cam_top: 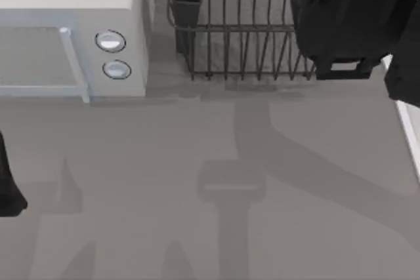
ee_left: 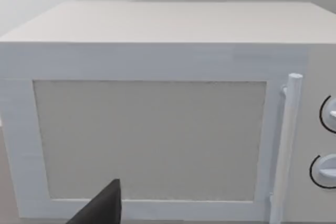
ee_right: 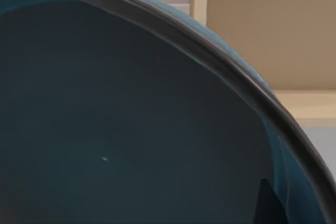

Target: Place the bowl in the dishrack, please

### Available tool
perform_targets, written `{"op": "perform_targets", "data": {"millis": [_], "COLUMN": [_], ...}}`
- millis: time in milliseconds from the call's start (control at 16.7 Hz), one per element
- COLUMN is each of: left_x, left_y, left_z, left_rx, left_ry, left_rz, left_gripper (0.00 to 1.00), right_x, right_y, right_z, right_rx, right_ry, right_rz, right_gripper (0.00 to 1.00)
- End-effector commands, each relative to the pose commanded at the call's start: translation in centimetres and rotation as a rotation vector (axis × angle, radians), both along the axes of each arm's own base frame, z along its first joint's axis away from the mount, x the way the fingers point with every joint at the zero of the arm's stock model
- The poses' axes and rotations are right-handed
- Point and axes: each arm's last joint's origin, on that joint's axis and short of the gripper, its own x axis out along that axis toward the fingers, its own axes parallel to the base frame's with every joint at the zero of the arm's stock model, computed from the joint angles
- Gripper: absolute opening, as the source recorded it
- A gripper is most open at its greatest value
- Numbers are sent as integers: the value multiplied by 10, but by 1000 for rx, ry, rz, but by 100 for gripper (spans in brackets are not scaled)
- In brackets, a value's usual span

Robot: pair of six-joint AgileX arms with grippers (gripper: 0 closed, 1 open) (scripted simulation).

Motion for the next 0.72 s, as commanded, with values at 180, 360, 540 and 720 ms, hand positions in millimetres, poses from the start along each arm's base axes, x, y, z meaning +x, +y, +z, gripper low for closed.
{"op": "perform_targets", "data": {"millis": [180, 360, 540, 720], "left_x": [0, 0, 0, 0], "left_y": [0, 0, 0, 0], "left_z": [0, 0, 0, 0], "left_rx": [0, 0, 0, 0], "left_ry": [0, 0, 0, 0], "left_rz": [0, 0, 0, 0], "left_gripper": [100, 100, 100, 100], "right_x": [32, 84, 139, 178], "right_y": [16, 29, 25, 7], "right_z": [-26, -73, -127, -175], "right_rx": [-11, -2, 19, 13], "right_ry": [7, 3, -15, -13], "right_rz": [-2, 0, 2, 1], "right_gripper": [0, 0, 0, 0]}}
